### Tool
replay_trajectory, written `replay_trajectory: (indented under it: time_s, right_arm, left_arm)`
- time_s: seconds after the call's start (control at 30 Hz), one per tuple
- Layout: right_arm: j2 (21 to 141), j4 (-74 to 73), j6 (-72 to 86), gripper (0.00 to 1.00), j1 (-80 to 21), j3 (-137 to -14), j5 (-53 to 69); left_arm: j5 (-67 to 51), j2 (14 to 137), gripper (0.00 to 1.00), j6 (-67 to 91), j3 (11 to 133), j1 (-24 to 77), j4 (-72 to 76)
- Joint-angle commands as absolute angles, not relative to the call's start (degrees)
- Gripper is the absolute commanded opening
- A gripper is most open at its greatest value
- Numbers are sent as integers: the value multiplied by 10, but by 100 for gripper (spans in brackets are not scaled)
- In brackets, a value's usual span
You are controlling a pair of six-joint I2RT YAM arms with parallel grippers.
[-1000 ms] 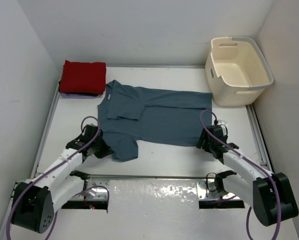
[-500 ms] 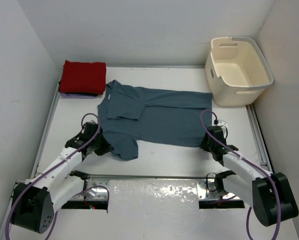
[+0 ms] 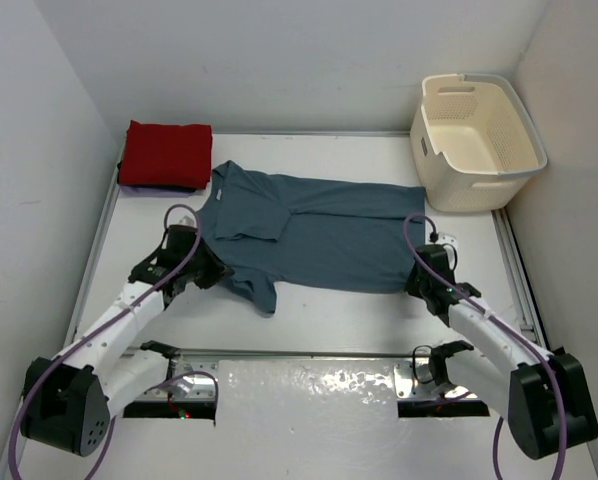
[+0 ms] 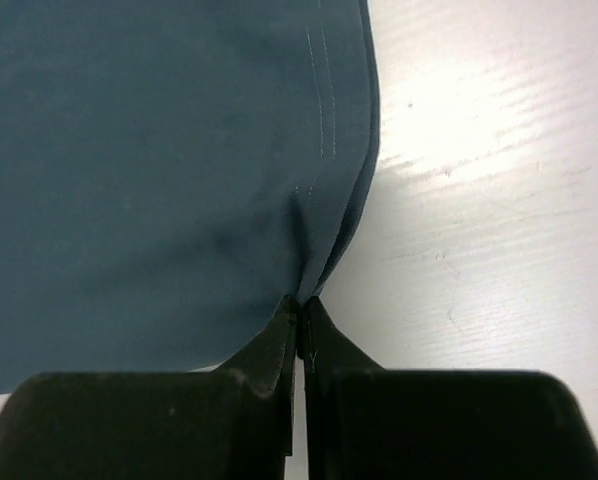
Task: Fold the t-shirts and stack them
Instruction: Grap the side of the flattened tshirt closest away from the robot with both arms, then fold the other side of the tshirt into a rectangle
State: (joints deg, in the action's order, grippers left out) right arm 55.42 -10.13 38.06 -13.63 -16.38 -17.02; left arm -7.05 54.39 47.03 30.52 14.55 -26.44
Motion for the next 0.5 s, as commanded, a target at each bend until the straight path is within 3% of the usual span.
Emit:
replay_trajectory:
  time_s: [0.0, 0.47]
  right_arm:
    - [574, -116, 357, 0, -135, -222, -189]
    - [714, -163, 304, 0, -124, -401, -232]
  left_arm:
    - [-82, 566, 0, 471, 351, 147, -193]
    - [-9, 723, 0, 432, 545, 138, -130]
